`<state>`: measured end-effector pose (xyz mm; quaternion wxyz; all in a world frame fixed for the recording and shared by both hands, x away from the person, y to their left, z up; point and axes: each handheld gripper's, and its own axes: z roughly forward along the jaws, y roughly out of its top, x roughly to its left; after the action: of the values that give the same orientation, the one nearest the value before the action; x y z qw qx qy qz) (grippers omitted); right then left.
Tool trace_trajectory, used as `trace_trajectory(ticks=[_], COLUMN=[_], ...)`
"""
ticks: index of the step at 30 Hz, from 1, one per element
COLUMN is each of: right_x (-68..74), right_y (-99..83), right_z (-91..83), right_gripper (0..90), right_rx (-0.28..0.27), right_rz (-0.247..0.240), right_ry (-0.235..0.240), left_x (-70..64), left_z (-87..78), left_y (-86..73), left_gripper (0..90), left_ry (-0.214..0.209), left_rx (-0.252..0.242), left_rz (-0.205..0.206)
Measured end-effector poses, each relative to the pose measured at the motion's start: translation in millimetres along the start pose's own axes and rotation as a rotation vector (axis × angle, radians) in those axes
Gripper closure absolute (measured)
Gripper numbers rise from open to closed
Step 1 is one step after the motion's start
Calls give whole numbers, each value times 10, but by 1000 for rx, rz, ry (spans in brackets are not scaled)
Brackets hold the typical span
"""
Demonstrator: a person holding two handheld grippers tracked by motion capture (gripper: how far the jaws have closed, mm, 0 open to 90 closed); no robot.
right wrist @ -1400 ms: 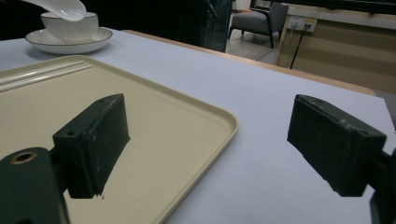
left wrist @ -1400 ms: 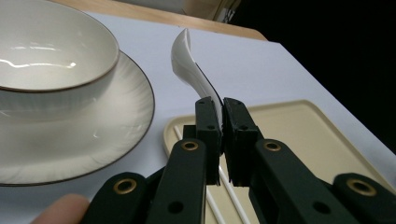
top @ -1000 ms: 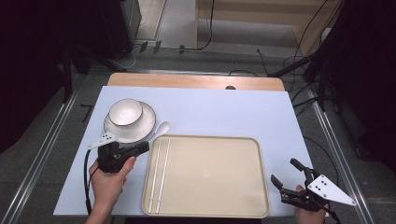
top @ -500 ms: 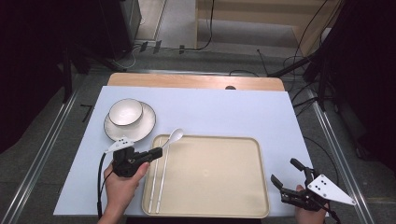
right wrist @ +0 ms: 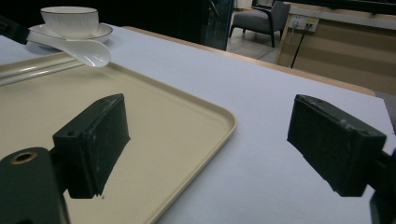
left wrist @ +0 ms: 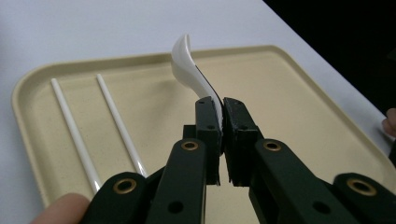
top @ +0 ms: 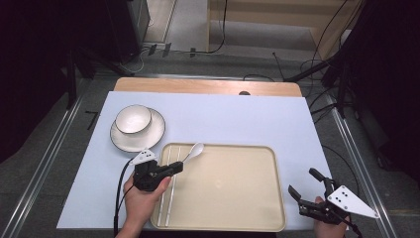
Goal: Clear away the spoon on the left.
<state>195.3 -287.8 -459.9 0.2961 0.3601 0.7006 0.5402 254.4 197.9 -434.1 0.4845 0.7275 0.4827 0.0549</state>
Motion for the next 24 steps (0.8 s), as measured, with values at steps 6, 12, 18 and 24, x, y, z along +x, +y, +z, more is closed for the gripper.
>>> trace_trajectory(ticks=[6, 12, 18, 24], right_x=[-3, -18, -12, -22], right_y=[4, -4, 2, 1], right_z=[-10, -5, -11, -25], right_gripper=[130, 130, 131, 131], right_rx=[-2, -2, -5, -7], right_rz=[-2, -1, 4, 5], right_ry=[-3, -1, -1, -6], left_x=[-49, -84, -169, -216], left_z=[93, 164, 310, 290], left_y=[-23, -44, -83, -46], left_gripper=[861, 854, 752, 569], left_ry=[50, 63, 123, 155], left_rx=[24, 65, 174, 159], left_rz=[8, 14, 88, 123])
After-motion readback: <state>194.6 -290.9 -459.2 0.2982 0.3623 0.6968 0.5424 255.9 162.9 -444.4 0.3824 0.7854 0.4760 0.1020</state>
